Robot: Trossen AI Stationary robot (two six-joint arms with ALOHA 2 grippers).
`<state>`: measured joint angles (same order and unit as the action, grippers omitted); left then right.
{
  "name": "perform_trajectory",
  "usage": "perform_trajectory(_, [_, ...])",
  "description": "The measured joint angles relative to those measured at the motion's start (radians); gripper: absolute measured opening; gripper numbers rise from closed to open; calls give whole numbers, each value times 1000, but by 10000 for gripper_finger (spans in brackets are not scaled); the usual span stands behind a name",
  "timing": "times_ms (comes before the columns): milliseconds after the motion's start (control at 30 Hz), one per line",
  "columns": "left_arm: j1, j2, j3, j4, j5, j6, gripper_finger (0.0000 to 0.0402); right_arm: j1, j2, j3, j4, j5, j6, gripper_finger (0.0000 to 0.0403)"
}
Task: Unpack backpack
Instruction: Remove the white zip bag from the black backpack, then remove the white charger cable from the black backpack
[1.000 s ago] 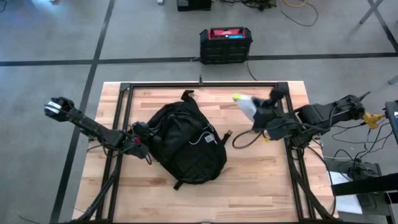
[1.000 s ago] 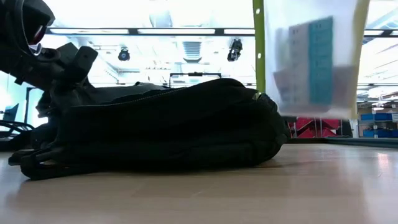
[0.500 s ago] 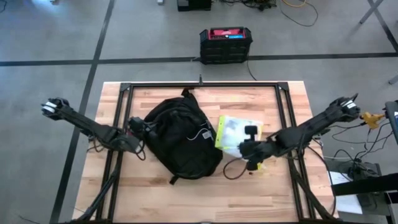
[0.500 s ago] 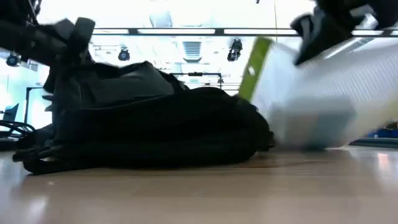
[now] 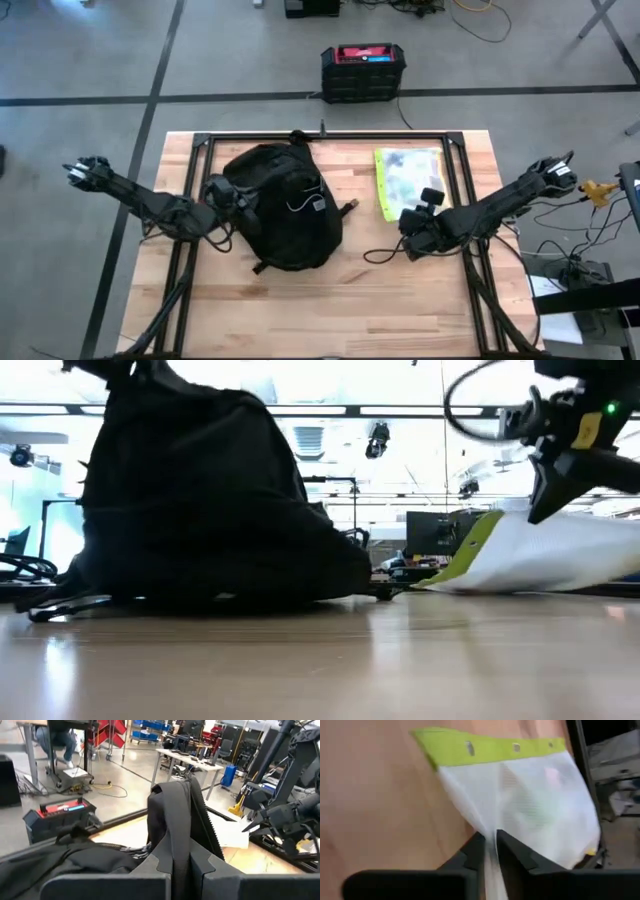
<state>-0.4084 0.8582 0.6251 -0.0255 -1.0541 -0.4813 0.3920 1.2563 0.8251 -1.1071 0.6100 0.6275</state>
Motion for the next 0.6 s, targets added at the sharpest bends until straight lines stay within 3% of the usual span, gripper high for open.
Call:
perform_trajectory(133, [0,79,67,0,23,30,0,0,1,86,16,-8,-18,126])
perform_trajectory(233, [-1,127,109,0,35,43,0,0,1,158,130,5,-103,179])
perform_trajectory(400, [-2,194,163,3,98,54,0,0,17,180,628,7,-466,235])
perform_trajectory(500, [-4,218,180,4,122,54,0,-21,82,168,881,-65,-673,250])
perform_trajectory(600, [-5,220,182,6,126,54,0,-73,184,167,1013,-150,-754,253])
